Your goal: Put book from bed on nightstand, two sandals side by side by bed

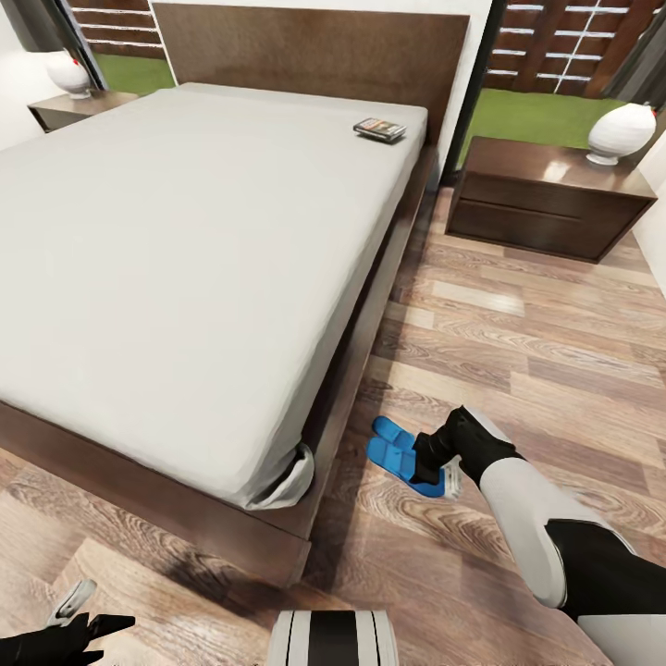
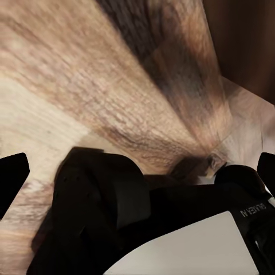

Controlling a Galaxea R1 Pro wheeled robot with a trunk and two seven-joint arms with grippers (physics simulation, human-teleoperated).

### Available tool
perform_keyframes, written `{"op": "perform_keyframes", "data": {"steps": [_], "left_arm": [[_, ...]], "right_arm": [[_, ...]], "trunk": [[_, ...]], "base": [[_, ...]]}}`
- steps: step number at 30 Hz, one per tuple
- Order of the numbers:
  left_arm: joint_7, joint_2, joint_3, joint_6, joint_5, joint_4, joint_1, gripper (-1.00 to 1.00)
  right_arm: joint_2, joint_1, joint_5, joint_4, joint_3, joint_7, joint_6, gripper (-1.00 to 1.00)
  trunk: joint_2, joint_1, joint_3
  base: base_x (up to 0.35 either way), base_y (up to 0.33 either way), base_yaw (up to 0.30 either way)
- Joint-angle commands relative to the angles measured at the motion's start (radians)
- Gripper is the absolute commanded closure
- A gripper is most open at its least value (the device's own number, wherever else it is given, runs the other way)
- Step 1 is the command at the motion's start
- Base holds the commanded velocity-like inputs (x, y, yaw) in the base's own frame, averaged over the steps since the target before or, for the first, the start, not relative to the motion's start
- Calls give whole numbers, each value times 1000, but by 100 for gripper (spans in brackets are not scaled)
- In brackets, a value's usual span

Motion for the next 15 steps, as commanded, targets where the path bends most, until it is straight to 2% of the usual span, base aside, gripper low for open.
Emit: {"op": "perform_keyframes", "data": {"steps": [1,15], "left_arm": [[-7,0,9,8,-10,-1,-1,-100],[-7,6,9,3,-13,-1,-1,-100]], "right_arm": [[1,0,-3,-1,-6,-1,-11,100],[8,0,-2,-1,6,-1,-17,100]], "trunk": [[-1,0,-5],[-4,7,-59]], "base": [[0,0,0],[0,0,0]]}}
